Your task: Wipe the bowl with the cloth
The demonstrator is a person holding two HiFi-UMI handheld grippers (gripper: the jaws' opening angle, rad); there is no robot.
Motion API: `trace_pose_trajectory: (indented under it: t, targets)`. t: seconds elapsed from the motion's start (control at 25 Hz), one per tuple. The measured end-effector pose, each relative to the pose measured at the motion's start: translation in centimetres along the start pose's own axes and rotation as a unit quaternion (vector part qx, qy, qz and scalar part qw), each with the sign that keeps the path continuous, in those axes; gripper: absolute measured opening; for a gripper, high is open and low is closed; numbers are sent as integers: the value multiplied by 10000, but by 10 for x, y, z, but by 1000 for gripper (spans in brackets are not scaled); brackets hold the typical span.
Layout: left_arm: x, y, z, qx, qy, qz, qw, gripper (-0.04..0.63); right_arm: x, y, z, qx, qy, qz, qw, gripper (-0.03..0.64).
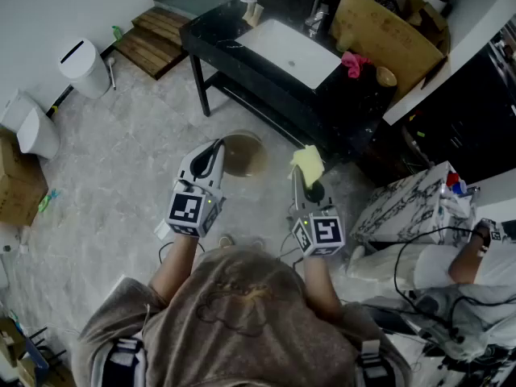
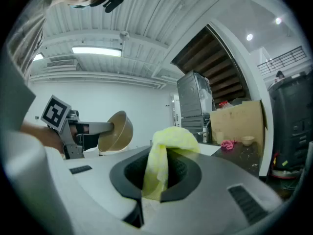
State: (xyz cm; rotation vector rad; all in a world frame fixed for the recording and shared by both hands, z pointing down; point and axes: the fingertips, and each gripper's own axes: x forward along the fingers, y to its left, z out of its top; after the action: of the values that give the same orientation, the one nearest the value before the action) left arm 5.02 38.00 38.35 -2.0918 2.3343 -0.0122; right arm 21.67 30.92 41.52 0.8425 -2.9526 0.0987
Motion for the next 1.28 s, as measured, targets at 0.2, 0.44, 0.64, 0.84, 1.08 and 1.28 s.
trace_pose_trajectory:
  t: [0.2,0.44,0.64,0.84,1.08,1.28]
  targets:
    - [1,-13,-4,-111,33,39,9999,23,-2,0,-8,14,-83,284,9996,18]
    - [2,-28,-6,-142,-29,163,9998,23,-8,-8,-16,0,-100,517,9986,18]
    - [19,-26,-10,-91,-69,177,9998,23,1,-22,-19,34,-65,518,9986,18]
    - [48,-18,-8,-86,-115,152,9998,23,22,-38,-20,36,-87,458,9989,18]
    - [97,-1,-14,-201,-65,73,9997,23,62,-63,-19,60,-44,423,9991,20]
    - [147,19,-19,-223,-39,-14,9997,23,106,-86,-17,98,-64,379,9992,20]
